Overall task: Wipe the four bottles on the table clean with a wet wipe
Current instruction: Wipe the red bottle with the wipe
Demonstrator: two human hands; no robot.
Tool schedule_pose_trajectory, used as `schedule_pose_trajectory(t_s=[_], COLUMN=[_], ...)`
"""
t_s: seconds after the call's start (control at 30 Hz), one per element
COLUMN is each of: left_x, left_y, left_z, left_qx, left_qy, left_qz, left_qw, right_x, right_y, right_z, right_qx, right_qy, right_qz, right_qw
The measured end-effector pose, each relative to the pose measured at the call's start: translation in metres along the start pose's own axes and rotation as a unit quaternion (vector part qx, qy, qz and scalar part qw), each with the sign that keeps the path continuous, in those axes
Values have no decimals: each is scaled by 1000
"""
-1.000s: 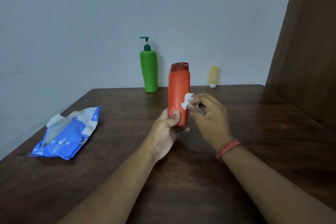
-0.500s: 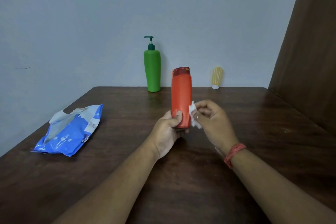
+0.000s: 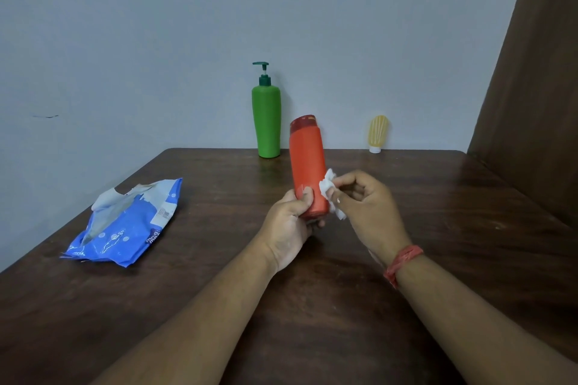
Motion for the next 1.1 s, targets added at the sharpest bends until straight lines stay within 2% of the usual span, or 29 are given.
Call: schedule_pose_trajectory(t_s=[0.07,0.2,0.4,0.57,0.67,0.73,0.9,0.97,1.03,1.1], left_x=[0,-13,-1,-5,4,11,0,0,3,3], left_y=[0,4,-1,2,0,-3,-1,1,1,1], left_z=[-1,3,-6,1,2,2,0,-3,-6,-8], left_qx=[4,4,-5,8,11,9,1,-8,-8,-7], left_qy=[4,-17,70,37,-41,-54,-22,5,41,61], left_qz=[7,45,-8,16,-2,-23,15,9,-13,-14], left_qw=[1000,999,998,999,999,998,1000,1000,999,998], right_x=[-3,15,-8,13,8,1,19,19,8,6], right_y=[1,-3,1,-14,-11,-11,-19,-17,-12,-13], right_z=[0,14,-14,-22,-30,-34,-31,-33,-36,-38], right_qx=[-1,22,-111,-177,-205,-223,-257,-264,-233,-235], right_qy=[6,-65,-111,-210,-231,-232,-293,-319,-314,-313], right_qz=[12,-81,57,-19,34,78,-12,4,62,72], right_qw=[1000,994,986,961,951,944,921,910,918,918])
Point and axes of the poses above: each hand's wrist, its own y-axis towards the middle knuckle, its own x-axis out of the palm, z = x × y, the point moved 10 cm from there along y, towards the middle knuckle, and after that the axes turned 11 degrees about x, right-handed, at the moved point
